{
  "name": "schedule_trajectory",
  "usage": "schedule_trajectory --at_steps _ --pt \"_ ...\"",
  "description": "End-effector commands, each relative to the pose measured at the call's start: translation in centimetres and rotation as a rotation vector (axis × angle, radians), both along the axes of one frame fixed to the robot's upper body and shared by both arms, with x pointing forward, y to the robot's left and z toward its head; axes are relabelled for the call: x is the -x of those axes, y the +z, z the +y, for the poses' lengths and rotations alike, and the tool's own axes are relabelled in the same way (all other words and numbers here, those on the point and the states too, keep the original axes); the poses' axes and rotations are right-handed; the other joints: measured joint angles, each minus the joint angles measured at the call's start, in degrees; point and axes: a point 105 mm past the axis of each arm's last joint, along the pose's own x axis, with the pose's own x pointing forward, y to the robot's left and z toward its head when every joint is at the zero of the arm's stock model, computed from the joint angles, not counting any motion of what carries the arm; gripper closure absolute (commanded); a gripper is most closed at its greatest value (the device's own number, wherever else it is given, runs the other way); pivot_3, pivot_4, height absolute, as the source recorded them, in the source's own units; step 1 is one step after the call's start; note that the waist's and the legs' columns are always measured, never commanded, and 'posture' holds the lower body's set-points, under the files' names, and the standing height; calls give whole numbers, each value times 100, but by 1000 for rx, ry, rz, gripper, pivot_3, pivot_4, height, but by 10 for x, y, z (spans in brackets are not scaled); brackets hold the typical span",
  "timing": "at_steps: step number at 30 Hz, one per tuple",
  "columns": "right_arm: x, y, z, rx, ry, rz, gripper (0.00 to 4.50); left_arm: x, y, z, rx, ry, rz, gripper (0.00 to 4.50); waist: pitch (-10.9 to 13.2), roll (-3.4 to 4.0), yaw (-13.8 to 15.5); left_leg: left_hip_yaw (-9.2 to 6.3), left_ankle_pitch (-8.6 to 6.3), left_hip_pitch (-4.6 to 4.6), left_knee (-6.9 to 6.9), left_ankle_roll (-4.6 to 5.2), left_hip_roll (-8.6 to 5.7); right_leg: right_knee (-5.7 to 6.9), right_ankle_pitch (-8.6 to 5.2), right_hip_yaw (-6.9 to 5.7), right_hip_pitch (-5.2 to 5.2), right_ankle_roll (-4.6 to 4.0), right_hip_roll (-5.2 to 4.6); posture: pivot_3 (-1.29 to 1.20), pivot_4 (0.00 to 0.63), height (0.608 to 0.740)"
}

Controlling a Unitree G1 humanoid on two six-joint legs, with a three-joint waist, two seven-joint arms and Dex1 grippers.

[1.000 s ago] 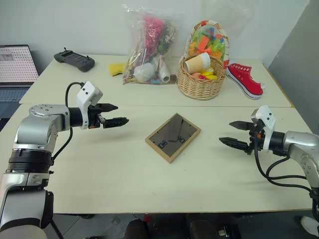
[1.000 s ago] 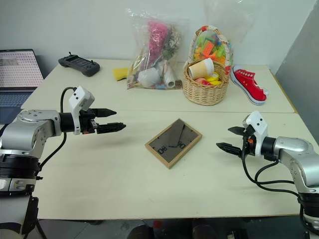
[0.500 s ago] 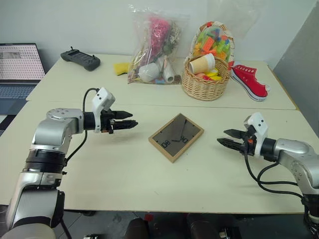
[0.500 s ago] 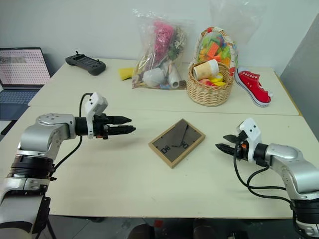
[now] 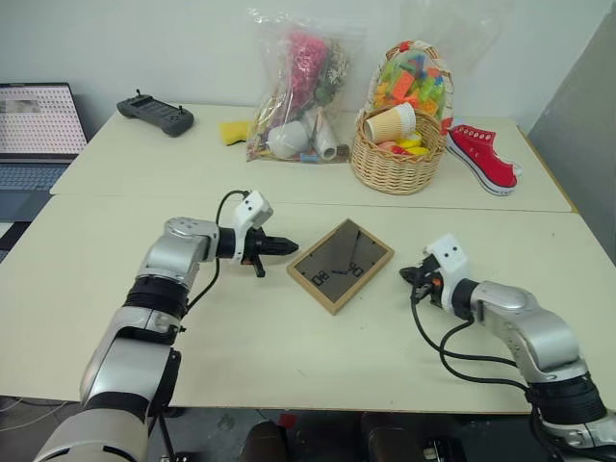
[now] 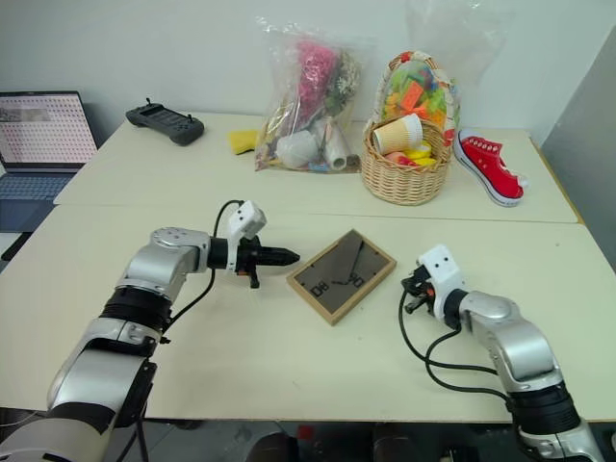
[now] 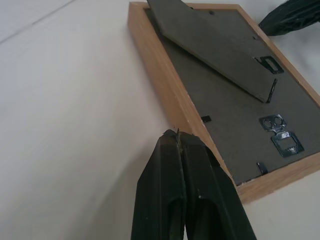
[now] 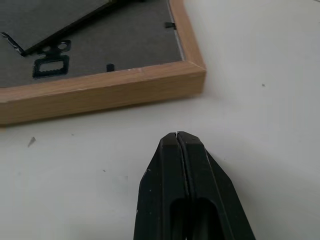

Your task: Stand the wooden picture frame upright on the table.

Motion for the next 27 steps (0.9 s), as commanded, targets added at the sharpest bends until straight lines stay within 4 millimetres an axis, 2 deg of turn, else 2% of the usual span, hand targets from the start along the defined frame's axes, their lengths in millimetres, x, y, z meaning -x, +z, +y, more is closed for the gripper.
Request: schedule_trajectory --at_steps 1,6,12,15,19,23,26,27 --pt "-15 9 13 0 3 -51 4500 15 2 -2 -9 -77 2 4486 -1 2 -16 -1 0 1 -1 0 0 0 0 0 0 0 0 0 150 740" --pt "-22 15 31 -37 45 -67 4500 35 4 0 1 -95 14 4486 -1 2 14 1 1 0 0 -1 1 -1 0 -1 0 0 -2 0 150 740" --pt "5 15 53 -85 234 -14 4500 61 8 -3 10 -106 30 4486 -1 2 20 -1 0 0 -1 0 1 -1 0 -2 1 0 -3 0 150 740" --pt "11 12 54 -79 269 5 4500 71 9 -5 13 -103 39 4486 -1 2 24 -3 -1 0 0 1 1 -1 0 -3 2 0 -3 0 150 740" --pt "14 3 48 -33 275 26 4500 78 -4 10 -29 -27 61 4486 -2 3 21 -6 -2 1 2 3 1 1 0 -5 4 0 -3 0 150 740" --pt "11 -5 27 86 271 7 4500 83 -14 26 -67 36 86 4486 -2 3 18 -6 -2 1 1 3 1 0 0 -4 2 0 -2 0 150 740" --pt "3 -1 7 127 249 -19 4500 76 -5 37 27 162 80 4486 -2 3 31 -6 -2 1 3 4 1 -1 0 -6 3 0 -3 0 150 740" --pt "0 0 1 135 249 -24 4500 79 0 38 92 184 127 4302 -2 2 40 -6 -2 1 5 4 0 -1 0 -6 5 0 -4 0 150 740"
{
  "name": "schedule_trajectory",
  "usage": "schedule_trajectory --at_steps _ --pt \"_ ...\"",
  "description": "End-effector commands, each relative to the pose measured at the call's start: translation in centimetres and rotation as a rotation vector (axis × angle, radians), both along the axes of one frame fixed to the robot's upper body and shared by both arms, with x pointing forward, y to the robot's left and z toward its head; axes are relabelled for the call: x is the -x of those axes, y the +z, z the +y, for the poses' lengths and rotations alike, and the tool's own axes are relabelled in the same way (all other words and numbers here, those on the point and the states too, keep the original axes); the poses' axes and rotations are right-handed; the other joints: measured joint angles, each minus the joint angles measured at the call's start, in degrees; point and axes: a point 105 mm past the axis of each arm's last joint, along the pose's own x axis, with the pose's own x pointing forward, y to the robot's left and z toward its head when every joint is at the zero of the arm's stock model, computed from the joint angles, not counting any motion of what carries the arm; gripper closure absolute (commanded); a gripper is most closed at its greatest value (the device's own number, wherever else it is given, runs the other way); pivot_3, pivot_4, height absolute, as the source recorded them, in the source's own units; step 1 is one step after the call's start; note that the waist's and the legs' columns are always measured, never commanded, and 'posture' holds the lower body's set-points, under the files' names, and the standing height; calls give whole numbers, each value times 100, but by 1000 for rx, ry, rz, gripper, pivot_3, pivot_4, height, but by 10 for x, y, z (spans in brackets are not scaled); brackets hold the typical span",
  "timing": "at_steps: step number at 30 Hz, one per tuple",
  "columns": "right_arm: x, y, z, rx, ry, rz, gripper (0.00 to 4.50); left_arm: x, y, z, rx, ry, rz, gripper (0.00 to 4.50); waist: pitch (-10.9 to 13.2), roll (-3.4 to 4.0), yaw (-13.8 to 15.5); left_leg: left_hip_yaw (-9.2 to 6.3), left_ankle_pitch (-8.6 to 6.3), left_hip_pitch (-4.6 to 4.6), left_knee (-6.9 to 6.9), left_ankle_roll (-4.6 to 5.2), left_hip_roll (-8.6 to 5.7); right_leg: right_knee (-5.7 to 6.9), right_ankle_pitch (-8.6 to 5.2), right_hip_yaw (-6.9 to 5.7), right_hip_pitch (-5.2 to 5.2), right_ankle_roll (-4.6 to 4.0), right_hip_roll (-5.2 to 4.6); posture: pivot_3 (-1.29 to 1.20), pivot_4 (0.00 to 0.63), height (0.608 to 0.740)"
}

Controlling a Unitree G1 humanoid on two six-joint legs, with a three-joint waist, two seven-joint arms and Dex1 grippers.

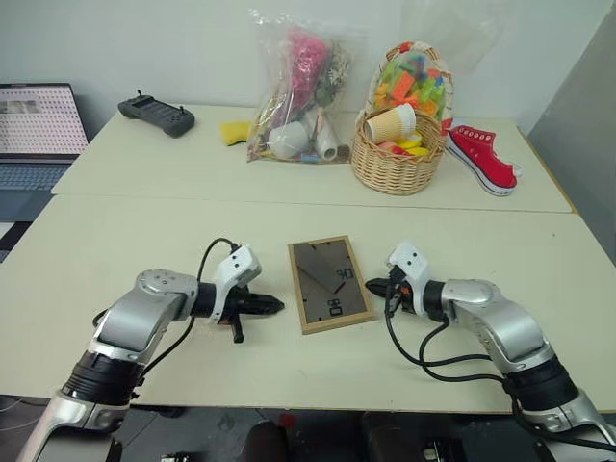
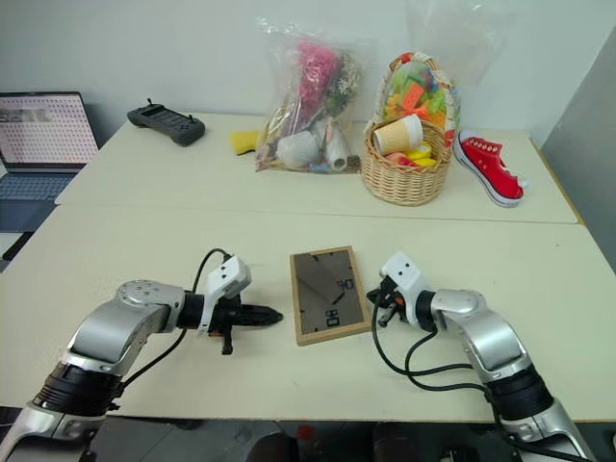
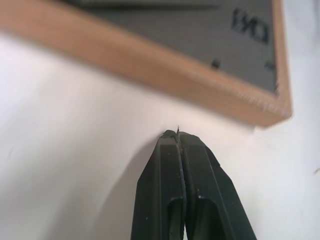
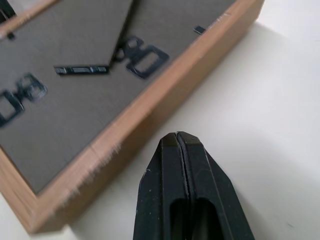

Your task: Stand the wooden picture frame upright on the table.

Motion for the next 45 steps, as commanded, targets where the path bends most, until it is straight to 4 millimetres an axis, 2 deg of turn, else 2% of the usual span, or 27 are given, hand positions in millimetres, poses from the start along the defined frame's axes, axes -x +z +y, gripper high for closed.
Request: schedule_trajectory --at_steps 1,4,10,16,22,26,29,32,36,37,41,45 --pt "-12 11 -22 28 -4 -56 4500 3 29 5 212 114 58 4110 -1 -1 11 0 0 0 1 0 0 0 0 -2 1 0 0 0 150 740" --pt "-20 13 -27 29 17 -53 4500 10 38 11 402 215 266 3598 -1 -1 -2 0 -1 -1 2 2 -2 0 0 -1 2 0 -2 0 150 740" --pt "-26 3 -21 -3 48 -17 4500 21 34 12 497 279 518 2418 -1 -1 -16 -10 -2 1 2 3 -1 1 0 -8 3 0 -1 0 150 740" --pt "-19 0 -3 -44 78 -9 4500 21 24 3 574 310 620 1288 -4 -1 -44 -12 0 7 2 0 0 9 0 -10 5 0 -2 0 150 740" --pt "-4 4 30 -101 138 -3 4500 24 -1 -15 569 326 685 43 -4 0 -74 -11 7 11 0 -12 2 15 -1 -7 5 -1 -1 0 150 740" --pt "6 5 52 -146 153 10 4500 20 -22 -34 563 337 718 18 -25 21 -50 -12 8 12 0 -15 -1 15 -1 -9 8 -2 -4 0 150 740" --pt "7 7 58 -158 148 7 4500 16 -23 -48 578 316 711 18 -48 51 17 -9 4 35 1 -7 -16 8 -1 -8 37 -1 -18 0 150 740" --pt "8 6 55 -151 140 10 4500 11 -22 -53 591 313 694 18 -64 59 76 -29 -1 52 2 2 -34 -16 -4 -33 81 2 -36 0 150 740" --pt "4 -1 39 -110 98 7 4500 7 -18 -49 615 317 679 18 -72 64 113 -45 -1 49 3 2 -36 -20 -4 -47 88 3 -37 0 150 740" --pt "3 -2 35 -100 84 4 4500 7 -16 -46 622 311 677 392 -74 66 113 -48 -1 49 2 2 -36 -20 -4 -49 88 3 -36 0 150 740" --pt "-2 -5 20 -74 33 -8 4500 2 -9 -39 640 324 655 1119 -74 66 56 -57 -1 46 2 2 -35 -19 -4 -53 88 3 -35 0 150 740" --pt "0 -4 13 -77 7 -18 4500 0 -2 -39 653 314 642 2019 -74 66 4 -75 -1 41 1 2 -34 -19 -6 -67 88 2 -33 0 150 740"
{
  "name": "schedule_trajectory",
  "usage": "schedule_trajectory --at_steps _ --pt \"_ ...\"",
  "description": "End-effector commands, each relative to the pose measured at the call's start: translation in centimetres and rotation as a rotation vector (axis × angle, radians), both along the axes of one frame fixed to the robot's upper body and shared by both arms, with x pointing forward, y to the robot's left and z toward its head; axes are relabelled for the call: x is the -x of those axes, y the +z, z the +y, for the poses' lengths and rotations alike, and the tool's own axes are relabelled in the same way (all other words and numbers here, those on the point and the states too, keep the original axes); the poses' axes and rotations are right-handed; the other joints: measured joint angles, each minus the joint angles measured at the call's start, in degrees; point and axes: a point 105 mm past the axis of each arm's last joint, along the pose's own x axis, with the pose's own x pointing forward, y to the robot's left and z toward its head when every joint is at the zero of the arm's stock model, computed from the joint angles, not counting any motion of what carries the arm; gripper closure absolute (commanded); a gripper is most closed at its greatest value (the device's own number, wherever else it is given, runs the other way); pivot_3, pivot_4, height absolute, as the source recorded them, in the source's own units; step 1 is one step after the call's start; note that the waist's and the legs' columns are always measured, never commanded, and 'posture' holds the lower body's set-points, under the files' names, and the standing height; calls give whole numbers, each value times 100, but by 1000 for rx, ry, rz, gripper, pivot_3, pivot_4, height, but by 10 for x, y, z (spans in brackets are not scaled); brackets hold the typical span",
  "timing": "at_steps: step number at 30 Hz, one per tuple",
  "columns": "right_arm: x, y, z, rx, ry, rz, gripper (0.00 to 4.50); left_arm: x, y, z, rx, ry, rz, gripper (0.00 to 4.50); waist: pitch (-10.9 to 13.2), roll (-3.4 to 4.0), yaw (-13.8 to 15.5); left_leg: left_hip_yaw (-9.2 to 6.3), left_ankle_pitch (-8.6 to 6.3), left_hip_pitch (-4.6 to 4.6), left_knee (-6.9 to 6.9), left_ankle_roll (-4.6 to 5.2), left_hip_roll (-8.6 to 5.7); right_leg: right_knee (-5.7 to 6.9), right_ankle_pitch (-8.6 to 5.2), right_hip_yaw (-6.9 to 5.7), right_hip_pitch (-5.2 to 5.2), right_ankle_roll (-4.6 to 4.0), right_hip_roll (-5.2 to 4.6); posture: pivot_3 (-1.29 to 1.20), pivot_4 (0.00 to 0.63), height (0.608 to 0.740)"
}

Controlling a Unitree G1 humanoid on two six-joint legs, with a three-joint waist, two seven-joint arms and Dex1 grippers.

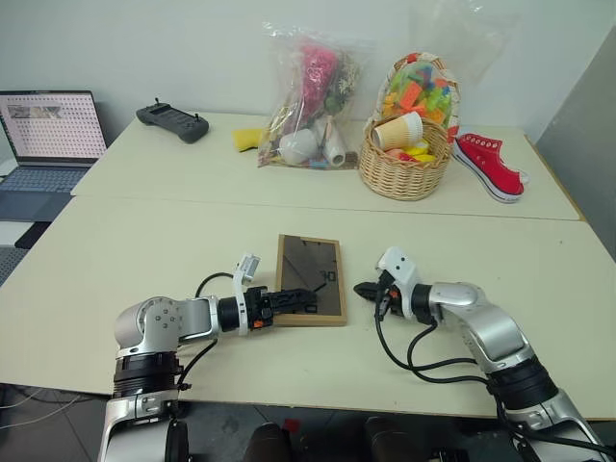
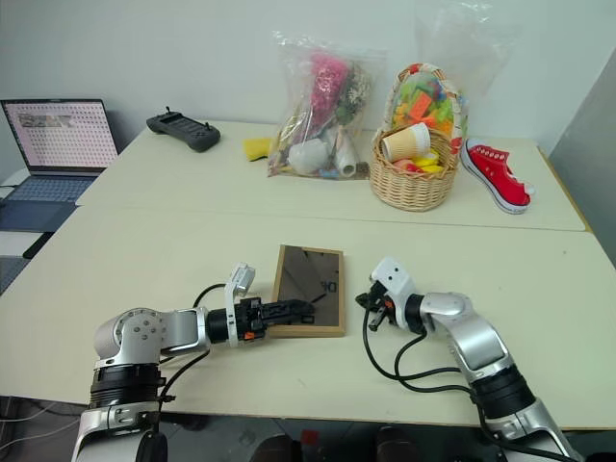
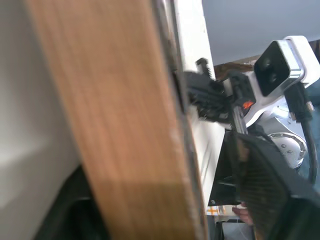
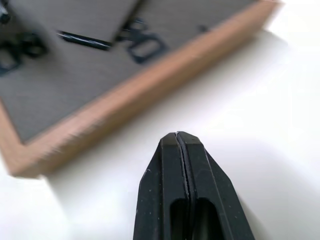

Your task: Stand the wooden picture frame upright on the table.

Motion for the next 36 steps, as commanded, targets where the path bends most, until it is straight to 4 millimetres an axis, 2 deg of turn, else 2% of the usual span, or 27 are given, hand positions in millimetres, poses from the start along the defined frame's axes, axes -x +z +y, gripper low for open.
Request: schedule_trajectory --at_steps 1,5,7,11,14,15,17,22,26,31,36 --pt "1 9 -10 -10 -36 -39 4500 -3 13 0 12 2 -35 2186 0 0 -6 -5 0 -1 0 0 0 0 -1 -4 0 -2 0 0 150 740" --pt "0 17 -21 -5 -59 -59 4500 -6 22 -4 21 7 -59 3007 0 0 -1 -16 0 -8 0 -1 -1 -1 -3 -15 0 -2 0 0 150 740" --pt "-2 24 -25 -2 -64 -73 4500 -8 27 -5 28 11 -69 3264 1 0 -3 -19 0 -9 0 -1 -1 -1 -3 -18 0 -2 0 0 150 740" --pt "-13 54 -31 -42 -80 -127 4500 -12 38 -7 -1 -1 -108 3269 2 1 -12 -22 0 -9 -2 -1 -1 -1 -5 -19 0 -5 2 0 150 740" --pt "-24 94 -27 -178 -71 -148 4500 -14 60 -10 -21 -52 -203 3269 13 2 -25 -26 1 -9 -3 -1 -1 1 -5 -21 -1 -5 3 0 150 740" --pt "-25 111 -21 -241 -44 -145 4327 -13 70 -11 -26 -80 -252 3269 14 3 -30 -28 1 -12 -3 -2 0 3 -5 -20 -5 -6 6 0 150 740" --pt "-25 131 -12 -325 4 -130 4054 -13 82 -13 -48 -121 -330 3269 15 2 -28 -32 2 -12 -6 -4 1 2 -6 -23 -6 -7 7 0 150 740" --pt "-30 154 4 -434 74 -96 2934 -19 102 -17 -57 -162 -447 3269 15 3 -15 -39 8 -12 -19 -14 2 -9 -14 -35 -3 -18 6 0 150 740" --pt "-24 165 20 -469 171 -77 2082 -18 114 -20 -46 -197 -494 3269 20 9 -13 -41 2 -24 -10 -4 0 -6 -14 -37 -10 -18 3 0 150 740" --pt "-20 167 40 -454 233 -106 1054 -19 116 -20 -54 -207 -508 3269 20 9 -23 -44 1 -25 -13 -2 2 -3 -15 -39 -13 -18 6 0 150 740" --pt "-3 171 59 -493 347 -70 1054 -20 112 -20 -66 -210 -504 3269 21 10 -21 -47 1 -31 -11 -3 3 -3 -15 -41 -17 -18 7 0 150 740"
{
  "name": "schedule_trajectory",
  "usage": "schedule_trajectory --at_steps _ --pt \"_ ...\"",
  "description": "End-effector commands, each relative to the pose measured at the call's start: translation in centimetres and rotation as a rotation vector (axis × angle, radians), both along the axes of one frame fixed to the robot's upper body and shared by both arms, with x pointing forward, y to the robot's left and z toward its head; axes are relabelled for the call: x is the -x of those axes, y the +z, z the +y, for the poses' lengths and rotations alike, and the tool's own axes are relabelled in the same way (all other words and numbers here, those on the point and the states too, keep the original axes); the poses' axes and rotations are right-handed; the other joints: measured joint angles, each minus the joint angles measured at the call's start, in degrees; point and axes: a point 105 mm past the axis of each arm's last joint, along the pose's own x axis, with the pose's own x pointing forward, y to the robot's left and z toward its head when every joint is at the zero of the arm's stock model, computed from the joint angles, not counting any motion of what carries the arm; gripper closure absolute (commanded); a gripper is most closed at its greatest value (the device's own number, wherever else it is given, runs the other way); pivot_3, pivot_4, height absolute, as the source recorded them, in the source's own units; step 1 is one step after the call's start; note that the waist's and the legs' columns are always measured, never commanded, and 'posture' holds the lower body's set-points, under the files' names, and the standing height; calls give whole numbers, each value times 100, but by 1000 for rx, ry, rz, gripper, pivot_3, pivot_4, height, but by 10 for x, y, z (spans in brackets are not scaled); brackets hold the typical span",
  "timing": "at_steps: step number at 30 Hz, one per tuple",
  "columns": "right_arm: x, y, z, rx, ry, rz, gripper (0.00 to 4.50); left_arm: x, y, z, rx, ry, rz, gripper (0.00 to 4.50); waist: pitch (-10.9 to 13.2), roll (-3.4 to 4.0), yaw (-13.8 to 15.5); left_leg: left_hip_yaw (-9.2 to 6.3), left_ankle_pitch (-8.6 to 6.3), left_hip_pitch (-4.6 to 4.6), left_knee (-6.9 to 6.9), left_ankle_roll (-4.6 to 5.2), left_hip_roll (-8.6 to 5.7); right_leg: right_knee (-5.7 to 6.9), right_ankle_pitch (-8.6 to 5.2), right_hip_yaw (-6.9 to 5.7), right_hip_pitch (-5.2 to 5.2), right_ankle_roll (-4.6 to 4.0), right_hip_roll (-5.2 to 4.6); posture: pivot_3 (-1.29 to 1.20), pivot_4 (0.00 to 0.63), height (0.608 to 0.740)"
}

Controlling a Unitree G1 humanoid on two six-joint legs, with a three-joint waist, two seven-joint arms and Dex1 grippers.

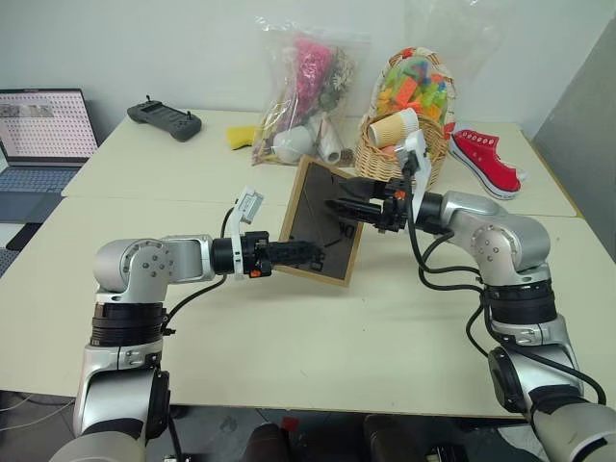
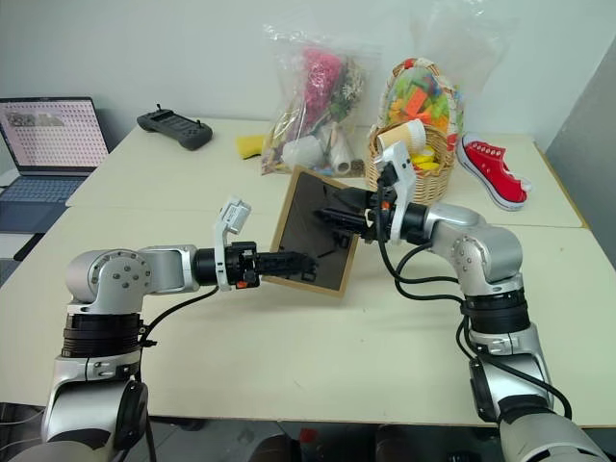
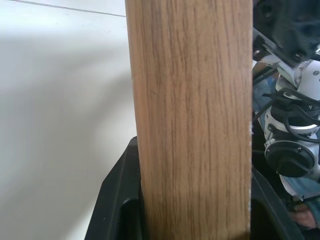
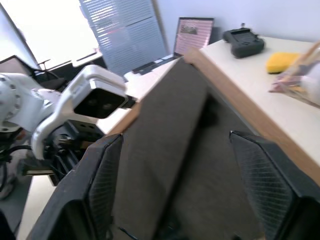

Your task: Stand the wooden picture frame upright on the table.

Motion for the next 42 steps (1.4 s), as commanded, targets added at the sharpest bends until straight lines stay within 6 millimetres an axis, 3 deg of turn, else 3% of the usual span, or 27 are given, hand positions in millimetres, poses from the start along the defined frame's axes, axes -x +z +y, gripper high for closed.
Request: schedule_trajectory --at_steps 1,5,10,13,16,18,21,23,26,28,34,39,42 --pt "20 16 19 -39 121 -40 1054 3 20 -5 36 -48 -91 3269 0 0 1 0 0 -1 0 0 0 0 0 0 -1 0 0 0 150 740" --pt "35 18 17 -58 194 -12 1054 3 22 -6 53 -50 -82 3269 0 0 2 -2 0 -7 1 0 0 2 0 -2 -6 0 -1 0 150 740" --pt "51 15 -16 -47 215 52 1054 8 20 -3 68 -51 -51 3269 0 0 25 -6 0 -13 2 0 -1 -1 0 -7 -8 0 -2 0 150 740" --pt "35 7 -50 72 14 -36 1054 8 21 -3 101 -40 -11 3269 1 0 35 -11 -1 -19 4 1 -4 -8 0 -14 -7 0 -5 0 150 740" --pt "31 0 -67 186 -64 -139 1054 9 22 -1 128 -32 49 3269 1 0 19 -13 -1 -21 5 2 -5 -9 -1 -13 -9 2 -4 0 150 740" --pt "30 -6 -79 298 -123 -295 1054 10 19 1 153 -32 129 3269 1 0 6 -14 -1 -21 3 3 -5 -7 -1 -12 -10 2 -1 0 150 740" --pt "20 -17 -93 557 -222 -768 1054 9 24 1 248 -60 219 3269 1 -1 -13 -16 -1 -22 1 3 -5 -10 -4 -11 -11 6 0 0 150 740" --pt "17 -22 -98 658 -247 -996 1054 10 26 -1 280 -73 236 3269 4 -5 -20 -17 -1 -23 3 3 -7 -10 -5 -11 -10 10 -2 0 150 740" --pt "14 -18 -95 730 -277 -1412 1054 20 21 -7 276 -111 255 3269 6 -6 -34 -12 1 -21 8 -1 -10 0 -5 -5 -12 11 -8 0 150 740" --pt "10 -22 -88 731 -255 -1532 1054 21 20 -8 294 -113 277 3269 6 -5 -40 -7 11 -18 9 -19 -8 4 -5 1 -14 11 -10 0 150 740" --pt "7 -24 -59 642 -216 -1706 1054 28 17 -14 321 -127 306 3269 6 -6 -61 -4 24 -6 5 -42 -3 14 -5 5 -13 9 -10 0 150 740" --pt "7 -25 -44 592 -183 -1736 1054 33 15 -19 332 -119 317 3269 6 -5 -42 -5 26 -6 6 -46 -5 14 -5 4 -11 9 -15 0 150 740" --pt "11 -19 -43 542 -179 -1743 1466 38 15 -20 337 -112 324 3269 6 -6 -35 -5 27 -2 6 -47 -6 14 -4 3 -7 9 -18 0 150 740"
